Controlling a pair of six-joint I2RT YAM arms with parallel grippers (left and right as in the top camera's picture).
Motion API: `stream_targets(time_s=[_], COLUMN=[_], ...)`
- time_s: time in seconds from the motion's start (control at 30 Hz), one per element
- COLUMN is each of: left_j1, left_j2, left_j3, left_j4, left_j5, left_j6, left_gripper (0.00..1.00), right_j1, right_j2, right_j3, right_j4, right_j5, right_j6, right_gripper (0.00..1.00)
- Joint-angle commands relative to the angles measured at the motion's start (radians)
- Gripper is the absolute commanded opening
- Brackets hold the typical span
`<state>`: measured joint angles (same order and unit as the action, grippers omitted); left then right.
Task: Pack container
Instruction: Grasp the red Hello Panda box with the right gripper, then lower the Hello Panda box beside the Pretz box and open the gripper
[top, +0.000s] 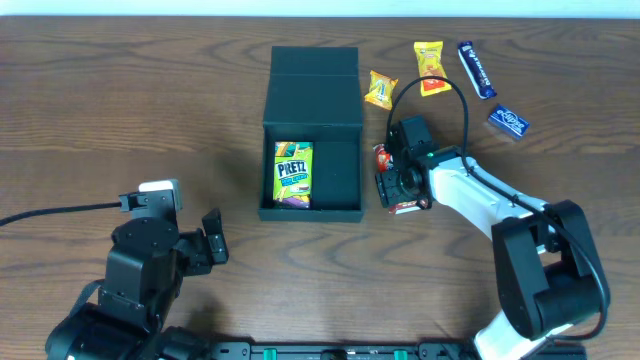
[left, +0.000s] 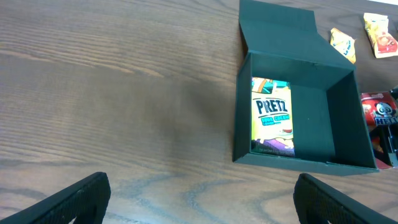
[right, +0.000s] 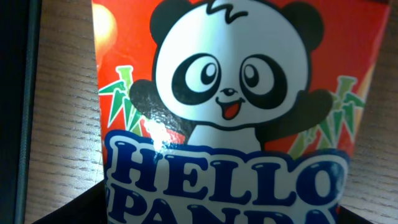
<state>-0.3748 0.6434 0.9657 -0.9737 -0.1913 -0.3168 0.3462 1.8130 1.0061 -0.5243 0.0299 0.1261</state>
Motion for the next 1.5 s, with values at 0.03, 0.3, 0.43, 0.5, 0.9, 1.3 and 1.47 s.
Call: stream_targets(time_s=[0.03, 0.3, 0.43, 0.5, 0.9, 1.3, 1.47], left_j1=[0.003, 0.003, 0.003, 0.003, 0.003, 0.003, 0.003], left_j2=[-0.003, -0.003, -0.003, -0.003, -0.003, -0.003, -0.003], left_j3=[0.021, 0.021, 0.021, 0.021, 0.021, 0.021, 0.021], left_j4=[-0.003, -0.003, -0.003, -0.003, -0.003, -0.003, -0.003], left_j5=[-0.019, -0.019, -0.019, -0.019, -0.019, -0.019, -0.019], left_j6=[0.006, 0.006, 0.006, 0.006, 0.006, 0.006, 0.006], left_gripper=[0.95, 0.95, 0.95, 0.95, 0.95, 0.95, 0.95], right_j1=[-0.006, -0.006, -0.006, -0.006, 0.122, 0.35, 0.379], right_j2=[0.032, 0.028, 0.028, 0.027, 0.025, 0.045, 0.091], right_j3=[0.001, 0.186, 0.308, 0.368, 0.654, 0.595, 0.544], right_j4=[-0.012, -0.212, -0.317, -0.365, -0.483, -0.407, -0.398], right_j5=[0.014, -0.005, -0.005, -0.006, -0.072, 0.061, 0.106], right_j6=[0.052, 0.062, 0.091, 0.108, 0.25, 0.565, 0.622], right_gripper=[0.7, 0.6, 0.59, 0.59, 0.6, 0.6, 0.6])
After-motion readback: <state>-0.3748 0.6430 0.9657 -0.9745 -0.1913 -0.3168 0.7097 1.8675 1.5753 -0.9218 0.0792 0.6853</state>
